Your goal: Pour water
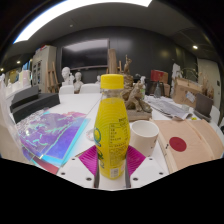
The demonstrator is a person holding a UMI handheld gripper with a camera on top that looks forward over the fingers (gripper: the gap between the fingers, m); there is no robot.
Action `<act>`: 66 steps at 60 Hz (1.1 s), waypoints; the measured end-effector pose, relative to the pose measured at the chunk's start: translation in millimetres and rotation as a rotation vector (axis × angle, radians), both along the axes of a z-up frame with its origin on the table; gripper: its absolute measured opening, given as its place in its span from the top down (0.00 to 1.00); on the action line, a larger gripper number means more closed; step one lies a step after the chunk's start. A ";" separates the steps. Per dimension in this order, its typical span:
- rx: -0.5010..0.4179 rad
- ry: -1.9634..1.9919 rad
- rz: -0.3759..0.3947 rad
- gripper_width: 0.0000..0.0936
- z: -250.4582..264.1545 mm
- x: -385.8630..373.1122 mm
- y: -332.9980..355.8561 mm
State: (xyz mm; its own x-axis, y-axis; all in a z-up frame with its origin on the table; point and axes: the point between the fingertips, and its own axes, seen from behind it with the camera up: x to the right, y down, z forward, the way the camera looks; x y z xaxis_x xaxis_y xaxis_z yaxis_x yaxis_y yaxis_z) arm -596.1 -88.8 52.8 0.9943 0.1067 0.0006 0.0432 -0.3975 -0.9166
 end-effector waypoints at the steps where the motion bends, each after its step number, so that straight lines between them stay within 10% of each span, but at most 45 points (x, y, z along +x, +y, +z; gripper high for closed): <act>1: 0.002 -0.005 -0.002 0.67 0.4 0.6 0.2; 30: 0.037 0.497 -0.031 0.73 99.1 -34.0 32.1; 66: -0.299 1.996 -0.146 0.73 129.7 -73.8 65.4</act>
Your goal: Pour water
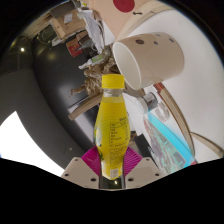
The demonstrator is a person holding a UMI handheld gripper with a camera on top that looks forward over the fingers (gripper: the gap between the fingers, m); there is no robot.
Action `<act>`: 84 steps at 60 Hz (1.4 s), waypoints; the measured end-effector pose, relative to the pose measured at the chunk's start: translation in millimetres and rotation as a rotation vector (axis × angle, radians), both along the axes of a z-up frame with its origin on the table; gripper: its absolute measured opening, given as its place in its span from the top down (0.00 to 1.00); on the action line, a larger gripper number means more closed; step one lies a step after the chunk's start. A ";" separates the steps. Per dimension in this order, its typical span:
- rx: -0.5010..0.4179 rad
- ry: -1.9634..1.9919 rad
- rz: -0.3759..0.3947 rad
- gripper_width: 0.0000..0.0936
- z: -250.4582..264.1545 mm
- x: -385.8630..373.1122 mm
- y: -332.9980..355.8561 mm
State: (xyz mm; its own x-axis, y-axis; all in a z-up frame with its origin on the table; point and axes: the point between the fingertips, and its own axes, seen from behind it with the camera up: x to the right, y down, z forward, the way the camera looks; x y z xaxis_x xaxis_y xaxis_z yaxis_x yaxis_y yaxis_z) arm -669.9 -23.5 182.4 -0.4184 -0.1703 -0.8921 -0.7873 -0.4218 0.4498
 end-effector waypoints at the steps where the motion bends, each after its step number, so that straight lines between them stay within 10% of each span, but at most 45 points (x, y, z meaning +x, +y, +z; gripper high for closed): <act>1: -0.002 0.011 -0.001 0.73 -1.0 0.8 0.9; 29: 0.159 -0.542 0.077 0.73 27.9 17.1 -9.6; 50: 0.434 -1.472 -0.142 0.73 125.2 183.7 20.5; 84: 0.209 -1.981 0.096 0.73 -104.2 329.2 32.3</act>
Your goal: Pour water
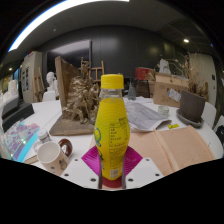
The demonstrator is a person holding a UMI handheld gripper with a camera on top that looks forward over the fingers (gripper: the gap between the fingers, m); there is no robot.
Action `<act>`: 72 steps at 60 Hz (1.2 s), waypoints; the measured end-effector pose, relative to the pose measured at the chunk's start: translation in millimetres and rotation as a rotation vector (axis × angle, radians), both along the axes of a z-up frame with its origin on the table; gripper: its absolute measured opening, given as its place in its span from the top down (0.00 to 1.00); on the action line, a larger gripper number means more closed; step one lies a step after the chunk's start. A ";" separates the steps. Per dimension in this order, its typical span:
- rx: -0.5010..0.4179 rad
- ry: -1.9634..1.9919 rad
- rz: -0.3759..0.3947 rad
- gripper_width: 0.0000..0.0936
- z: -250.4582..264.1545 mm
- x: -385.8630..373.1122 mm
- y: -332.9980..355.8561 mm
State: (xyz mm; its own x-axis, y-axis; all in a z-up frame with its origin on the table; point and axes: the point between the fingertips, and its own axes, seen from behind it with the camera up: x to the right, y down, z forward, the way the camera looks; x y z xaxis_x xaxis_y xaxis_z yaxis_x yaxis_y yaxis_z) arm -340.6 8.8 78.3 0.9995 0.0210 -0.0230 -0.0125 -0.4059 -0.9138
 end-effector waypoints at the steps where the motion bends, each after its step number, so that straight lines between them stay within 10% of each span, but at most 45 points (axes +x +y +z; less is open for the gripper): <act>1: -0.007 0.002 0.001 0.73 -4.7 -0.3 -1.3; 16: -0.014 0.004 -0.035 0.47 -24.5 2.2 -11.5; 21: -0.060 0.017 -0.047 0.07 -26.8 2.9 -16.7; 72: -0.181 -0.152 -0.118 0.08 137.2 -57.0 -305.7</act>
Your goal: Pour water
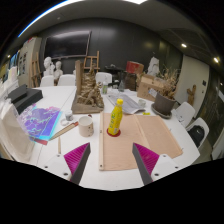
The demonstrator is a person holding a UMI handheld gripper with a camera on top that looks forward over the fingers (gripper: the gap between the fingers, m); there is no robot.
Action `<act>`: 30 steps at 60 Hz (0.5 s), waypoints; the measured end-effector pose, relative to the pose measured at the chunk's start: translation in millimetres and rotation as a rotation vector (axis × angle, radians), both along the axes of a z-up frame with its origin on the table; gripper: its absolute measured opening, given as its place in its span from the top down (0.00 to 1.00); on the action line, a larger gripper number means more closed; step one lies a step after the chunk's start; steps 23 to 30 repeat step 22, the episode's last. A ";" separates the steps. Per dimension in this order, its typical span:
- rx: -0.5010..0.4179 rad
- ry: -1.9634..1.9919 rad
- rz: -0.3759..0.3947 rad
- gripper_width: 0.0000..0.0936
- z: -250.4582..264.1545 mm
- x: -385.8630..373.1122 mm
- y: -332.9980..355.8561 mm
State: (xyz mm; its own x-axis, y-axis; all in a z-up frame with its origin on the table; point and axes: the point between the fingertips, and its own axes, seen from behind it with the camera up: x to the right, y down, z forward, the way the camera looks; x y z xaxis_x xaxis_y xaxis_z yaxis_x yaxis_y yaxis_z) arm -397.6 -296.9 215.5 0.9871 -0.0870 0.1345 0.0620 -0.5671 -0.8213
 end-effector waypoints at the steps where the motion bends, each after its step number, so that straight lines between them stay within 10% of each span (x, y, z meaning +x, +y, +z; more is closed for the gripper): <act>1: 0.001 -0.001 0.002 0.08 0.7 0.0 -1.5; 30: -0.024 0.028 0.044 0.08 -4.9 19.3 -25.6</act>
